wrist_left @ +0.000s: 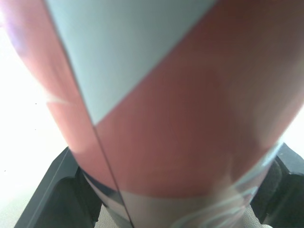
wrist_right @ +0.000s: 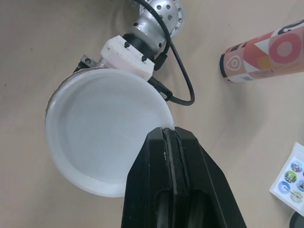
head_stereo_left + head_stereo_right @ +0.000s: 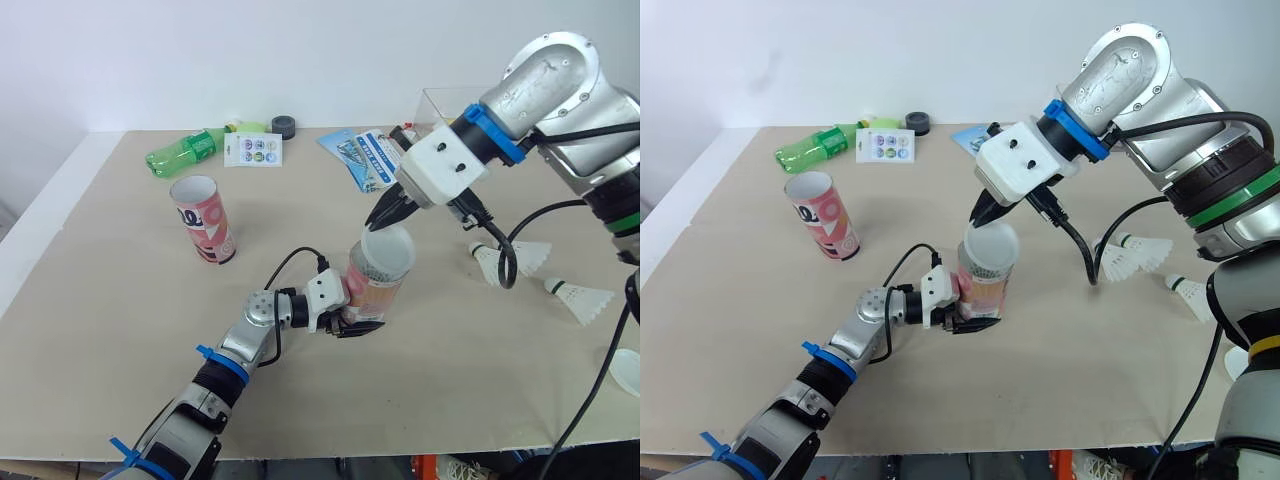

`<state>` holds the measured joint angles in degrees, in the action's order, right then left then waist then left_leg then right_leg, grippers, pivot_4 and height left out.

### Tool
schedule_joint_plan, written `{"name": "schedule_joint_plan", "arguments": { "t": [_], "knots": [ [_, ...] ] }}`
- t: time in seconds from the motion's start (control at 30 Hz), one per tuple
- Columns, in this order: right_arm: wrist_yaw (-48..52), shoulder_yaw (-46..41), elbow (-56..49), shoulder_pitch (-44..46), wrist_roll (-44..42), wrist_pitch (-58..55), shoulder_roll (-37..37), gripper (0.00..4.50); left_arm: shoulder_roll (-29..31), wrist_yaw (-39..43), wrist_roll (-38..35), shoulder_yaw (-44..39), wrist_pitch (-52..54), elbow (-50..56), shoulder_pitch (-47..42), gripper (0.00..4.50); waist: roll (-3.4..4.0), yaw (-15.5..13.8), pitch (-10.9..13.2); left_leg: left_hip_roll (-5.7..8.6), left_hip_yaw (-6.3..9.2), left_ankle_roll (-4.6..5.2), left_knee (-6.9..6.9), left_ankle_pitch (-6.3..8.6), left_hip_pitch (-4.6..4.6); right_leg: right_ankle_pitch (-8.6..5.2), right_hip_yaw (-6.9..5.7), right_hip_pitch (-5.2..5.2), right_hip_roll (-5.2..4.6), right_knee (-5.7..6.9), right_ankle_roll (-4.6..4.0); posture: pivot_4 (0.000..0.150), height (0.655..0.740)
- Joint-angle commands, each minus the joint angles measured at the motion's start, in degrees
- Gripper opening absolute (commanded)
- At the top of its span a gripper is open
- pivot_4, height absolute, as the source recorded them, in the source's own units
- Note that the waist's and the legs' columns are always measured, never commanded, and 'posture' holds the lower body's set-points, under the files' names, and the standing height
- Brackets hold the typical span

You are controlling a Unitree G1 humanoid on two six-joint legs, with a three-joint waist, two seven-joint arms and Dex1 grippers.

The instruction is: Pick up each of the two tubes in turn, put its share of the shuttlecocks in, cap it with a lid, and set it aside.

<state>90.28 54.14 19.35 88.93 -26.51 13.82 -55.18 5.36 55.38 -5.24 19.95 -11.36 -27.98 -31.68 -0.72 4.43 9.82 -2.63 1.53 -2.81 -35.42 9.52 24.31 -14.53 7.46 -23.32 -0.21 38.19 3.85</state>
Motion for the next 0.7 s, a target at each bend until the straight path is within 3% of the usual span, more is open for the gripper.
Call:
{"name": "schedule_joint_plan", "arguments": {
  "t": [0.03,0.7],
  "knots": [
    [2.2,0.2,0.4,1.4,-0.2,1.8,-0.2,0.05,0.7,-0.7,1.0,-0.4,1.0,-1.9,1.1,3.35,0.00,0.0,0.0,0.00,0.00,0.00,0.00,0.00,0.00,0.00,0.00,0.00,0.00,0.00,0.00,0.150,0.7400],
    [2.2,0.5,0.1,0.5,-0.5,3.0,1.5,0.05,0.8,-0.8,1.0,-0.4,1.4,-1.5,1.4,3.35,0.00,0.0,0.0,0.00,0.00,0.00,0.00,0.00,0.00,0.02,-0.01,0.00,0.01,0.01,0.01,0.150,0.7400]
  ]
}}
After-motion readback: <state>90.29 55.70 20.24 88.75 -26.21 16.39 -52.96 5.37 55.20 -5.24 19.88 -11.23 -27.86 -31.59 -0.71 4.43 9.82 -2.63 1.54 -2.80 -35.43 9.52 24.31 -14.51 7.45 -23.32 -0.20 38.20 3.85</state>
